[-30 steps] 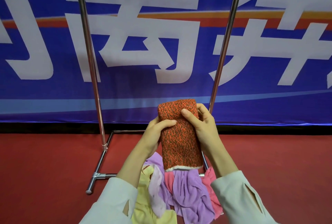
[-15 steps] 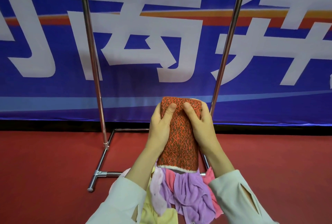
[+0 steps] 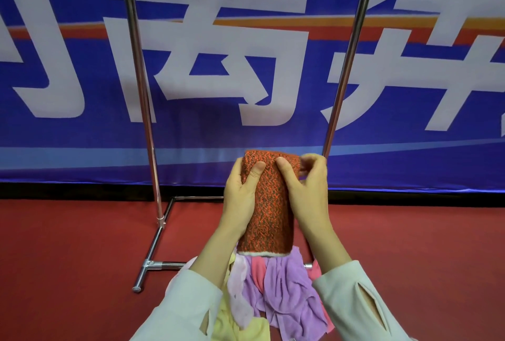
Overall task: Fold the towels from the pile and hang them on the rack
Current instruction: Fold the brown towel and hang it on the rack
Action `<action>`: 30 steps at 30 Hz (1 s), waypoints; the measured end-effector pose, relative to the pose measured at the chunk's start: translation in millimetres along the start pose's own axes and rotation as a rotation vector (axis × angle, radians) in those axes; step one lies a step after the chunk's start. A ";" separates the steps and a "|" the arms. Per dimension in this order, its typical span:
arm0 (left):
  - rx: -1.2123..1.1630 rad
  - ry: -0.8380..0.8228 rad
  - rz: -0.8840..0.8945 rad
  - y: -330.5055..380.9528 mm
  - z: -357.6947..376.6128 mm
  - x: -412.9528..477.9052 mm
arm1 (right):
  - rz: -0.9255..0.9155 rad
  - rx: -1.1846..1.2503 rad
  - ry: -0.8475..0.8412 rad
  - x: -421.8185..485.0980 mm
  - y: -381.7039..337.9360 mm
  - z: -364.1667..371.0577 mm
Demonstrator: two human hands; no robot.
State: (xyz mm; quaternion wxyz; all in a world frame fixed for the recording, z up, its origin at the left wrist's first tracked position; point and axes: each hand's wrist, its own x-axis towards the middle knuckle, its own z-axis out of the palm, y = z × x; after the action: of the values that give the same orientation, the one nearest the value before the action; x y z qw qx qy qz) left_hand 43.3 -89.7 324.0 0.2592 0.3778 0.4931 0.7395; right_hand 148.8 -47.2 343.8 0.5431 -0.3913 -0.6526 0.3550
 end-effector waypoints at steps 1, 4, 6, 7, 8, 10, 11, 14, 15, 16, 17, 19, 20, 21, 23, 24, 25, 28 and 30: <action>0.026 0.012 0.009 -2.1 -1.5 0.9 | 0.024 -0.017 0.044 1.2 2.0 -1.1; 0.097 0.066 0.029 -2.6 -5.1 3.2 | 0.199 0.025 -0.117 4.6 5.6 -2.6; 0.113 0.068 0.032 -2.5 -7.4 5.0 | 0.328 0.169 -0.255 5.3 10.3 -1.0; 0.105 0.061 0.029 -3.4 -8.7 5.8 | 0.367 0.228 -0.266 6.2 12.1 -0.8; 0.103 0.053 0.026 -5.3 -10.5 6.5 | 0.372 0.254 -0.252 7.5 12.9 -1.6; 0.131 0.031 0.036 -11.1 -12.6 8.2 | 0.383 0.272 -0.259 10.1 14.4 -5.0; 0.145 0.022 0.036 -13.6 -12.8 8.6 | 0.403 0.282 -0.293 10.8 14.8 -6.6; 0.150 0.033 -0.006 -20.3 -12.4 10.5 | 0.499 0.301 -0.396 8.5 8.4 -8.1; 0.159 0.039 -0.007 -21.8 -12.3 10.8 | 0.530 0.319 -0.412 8.3 8.2 -7.6; 0.179 0.039 0.002 -22.5 -12.7 10.7 | 0.553 0.346 -0.427 8.1 7.6 -6.8; 0.203 0.029 0.015 -22.4 -12.8 10.7 | 0.566 0.376 -0.435 8.0 6.6 -5.9; 0.232 -0.008 0.006 -22.4 -12.5 10.5 | 0.584 0.457 -0.432 7.4 5.9 -4.6; 0.242 -0.023 -0.037 -21.3 -11.4 9.5 | 0.592 0.516 -0.432 6.8 5.3 -4.7; 0.250 -0.029 -0.105 -20.7 -11.0 9.7 | 0.595 0.573 -0.431 6.5 5.2 -5.5; 0.151 -0.061 -0.303 -17.0 -10.6 10.9 | 0.560 0.633 -0.433 7.2 5.0 -8.1; 0.034 -0.123 -0.421 -15.2 -10.8 11.2 | 0.529 0.646 -0.438 7.5 5.5 -9.2; -0.098 -0.204 -0.509 -13.7 -10.6 11.0 | 0.498 0.651 -0.449 7.4 6.1 -10.8; -0.264 -0.330 -0.579 -7.1 -7.8 7.4 | 0.436 0.633 -0.485 7.4 9.2 -14.0; -0.233 -0.323 -0.565 -8.5 -8.1 8.0 | 0.435 0.596 -0.508 7.4 11.6 -14.6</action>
State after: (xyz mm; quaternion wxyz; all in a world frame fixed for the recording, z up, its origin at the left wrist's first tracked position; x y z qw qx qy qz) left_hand 32.1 -84.7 316.8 0.5699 0.3066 0.4428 0.6206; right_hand 163.9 -34.9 339.0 0.3672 -0.2462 -0.5371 0.7184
